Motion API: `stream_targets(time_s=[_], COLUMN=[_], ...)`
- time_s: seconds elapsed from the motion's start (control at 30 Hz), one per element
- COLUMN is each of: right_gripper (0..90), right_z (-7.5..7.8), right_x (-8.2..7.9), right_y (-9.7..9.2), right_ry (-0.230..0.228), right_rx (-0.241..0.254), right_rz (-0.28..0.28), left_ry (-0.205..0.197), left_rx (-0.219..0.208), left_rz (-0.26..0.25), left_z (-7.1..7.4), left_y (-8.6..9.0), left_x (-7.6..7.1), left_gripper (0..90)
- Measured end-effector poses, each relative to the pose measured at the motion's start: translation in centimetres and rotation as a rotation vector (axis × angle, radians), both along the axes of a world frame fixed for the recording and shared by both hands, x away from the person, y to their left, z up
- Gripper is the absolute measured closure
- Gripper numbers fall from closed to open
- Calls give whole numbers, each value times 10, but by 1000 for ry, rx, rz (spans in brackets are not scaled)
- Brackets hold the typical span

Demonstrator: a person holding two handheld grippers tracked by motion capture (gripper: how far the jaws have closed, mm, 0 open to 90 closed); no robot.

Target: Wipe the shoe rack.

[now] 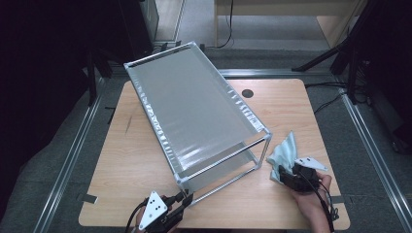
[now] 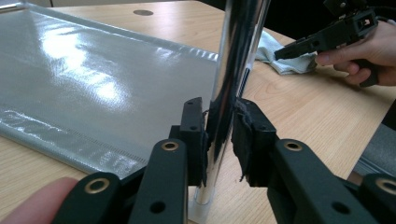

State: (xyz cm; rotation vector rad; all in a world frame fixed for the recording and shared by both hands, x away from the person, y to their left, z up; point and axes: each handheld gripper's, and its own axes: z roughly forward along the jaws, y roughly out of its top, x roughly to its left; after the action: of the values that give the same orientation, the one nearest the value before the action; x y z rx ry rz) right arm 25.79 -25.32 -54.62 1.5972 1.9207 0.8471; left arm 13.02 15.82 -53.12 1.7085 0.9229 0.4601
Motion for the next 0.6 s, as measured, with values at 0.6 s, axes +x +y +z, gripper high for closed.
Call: stream_targets(time_s=[0.6], right_gripper=[815], right_z=[30], right_x=[-8], right_y=[24], right_ry=[-176], right_rx=[166], right_rz=[178], left_ry=[-41], left_rx=[36], left_rz=[-7], left_z=[-1], left_y=[0], left_x=[-1], left_gripper=[811])
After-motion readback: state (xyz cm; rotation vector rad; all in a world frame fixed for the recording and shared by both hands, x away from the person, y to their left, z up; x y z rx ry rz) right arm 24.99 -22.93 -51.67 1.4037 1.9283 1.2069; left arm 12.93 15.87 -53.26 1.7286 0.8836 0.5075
